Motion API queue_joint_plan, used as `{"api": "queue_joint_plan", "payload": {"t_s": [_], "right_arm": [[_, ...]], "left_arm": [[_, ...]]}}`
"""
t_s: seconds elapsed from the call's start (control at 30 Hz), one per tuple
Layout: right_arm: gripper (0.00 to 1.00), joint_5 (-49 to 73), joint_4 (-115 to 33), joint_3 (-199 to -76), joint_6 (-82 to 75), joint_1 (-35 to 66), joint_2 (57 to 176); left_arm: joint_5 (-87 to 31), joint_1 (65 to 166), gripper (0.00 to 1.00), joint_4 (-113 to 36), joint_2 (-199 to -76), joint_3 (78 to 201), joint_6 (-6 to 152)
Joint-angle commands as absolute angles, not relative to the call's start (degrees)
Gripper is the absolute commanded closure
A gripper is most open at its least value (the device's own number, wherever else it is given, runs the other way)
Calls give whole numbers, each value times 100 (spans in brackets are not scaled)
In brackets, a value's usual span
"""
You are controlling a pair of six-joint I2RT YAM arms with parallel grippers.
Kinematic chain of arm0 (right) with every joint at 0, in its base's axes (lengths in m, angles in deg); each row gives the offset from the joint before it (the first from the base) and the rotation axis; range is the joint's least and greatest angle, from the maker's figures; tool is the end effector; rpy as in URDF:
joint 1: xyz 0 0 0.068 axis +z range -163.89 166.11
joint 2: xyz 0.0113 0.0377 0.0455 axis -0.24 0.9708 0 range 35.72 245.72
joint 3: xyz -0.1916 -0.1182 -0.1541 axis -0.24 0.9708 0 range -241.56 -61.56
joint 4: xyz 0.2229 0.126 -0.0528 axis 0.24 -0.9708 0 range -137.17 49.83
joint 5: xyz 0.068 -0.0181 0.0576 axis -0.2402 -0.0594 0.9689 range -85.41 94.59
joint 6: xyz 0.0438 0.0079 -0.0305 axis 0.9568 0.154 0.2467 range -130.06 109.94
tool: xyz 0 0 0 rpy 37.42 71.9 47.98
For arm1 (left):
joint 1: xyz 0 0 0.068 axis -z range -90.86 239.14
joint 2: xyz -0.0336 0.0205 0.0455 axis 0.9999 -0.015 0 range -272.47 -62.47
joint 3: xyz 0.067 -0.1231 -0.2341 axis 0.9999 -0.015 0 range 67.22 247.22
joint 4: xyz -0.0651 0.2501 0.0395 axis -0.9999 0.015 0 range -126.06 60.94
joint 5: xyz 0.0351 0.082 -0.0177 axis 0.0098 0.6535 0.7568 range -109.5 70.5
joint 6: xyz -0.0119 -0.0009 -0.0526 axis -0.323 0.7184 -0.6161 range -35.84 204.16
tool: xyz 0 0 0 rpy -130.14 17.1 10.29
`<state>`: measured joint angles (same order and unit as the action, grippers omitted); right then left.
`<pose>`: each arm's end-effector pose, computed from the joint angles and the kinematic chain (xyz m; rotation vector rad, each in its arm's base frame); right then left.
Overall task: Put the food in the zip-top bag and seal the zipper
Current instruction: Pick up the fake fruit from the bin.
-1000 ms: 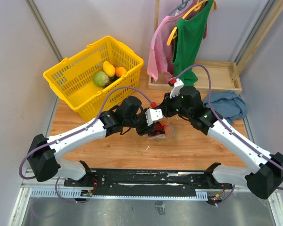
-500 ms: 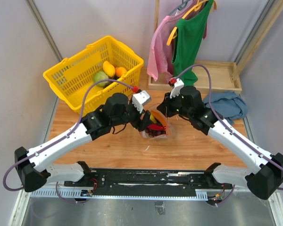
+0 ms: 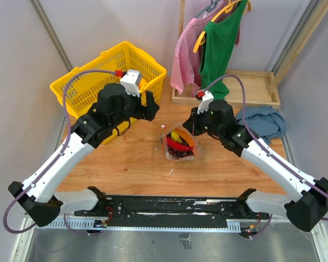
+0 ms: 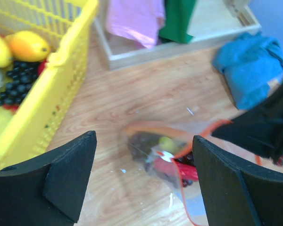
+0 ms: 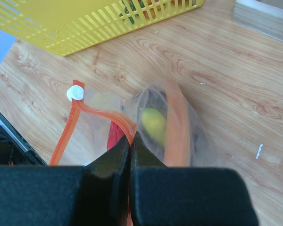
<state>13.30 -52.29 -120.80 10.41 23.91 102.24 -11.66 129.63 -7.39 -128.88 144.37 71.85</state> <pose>0.2088 0.1688 0.3478 -0.4060 1.9525 0.8189 0.1917 -0.1572 0.4264 0.3725 1.8751 -0.5004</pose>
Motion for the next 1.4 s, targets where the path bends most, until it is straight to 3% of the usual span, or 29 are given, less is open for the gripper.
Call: {"api": "queue_joint_plan", "payload": {"t_s": [0.0,0.27,0.57,0.83,1.37], "right_arm": [[99,1206,-5187,-12255,894,2264,10051],[99,1183,-5186,-12225,822,2261,10112],[99,1186,-5185,-12220,719,2263,10154],[99,1215,-5147,-12200,676,2260,10266],[99,1218,-5098,-12176,623,2259,10425]], "left_arm": [[-1497,12132,15,-402,-13128,14782,6805],[-2411,10401,15,-37,-14001,15467,6579],[-3859,9045,20,-818,-14957,15247,5930],[-4389,8437,22,-1541,-15935,14766,5569],[-4765,8424,25,-3213,-17149,13819,4403]]}}
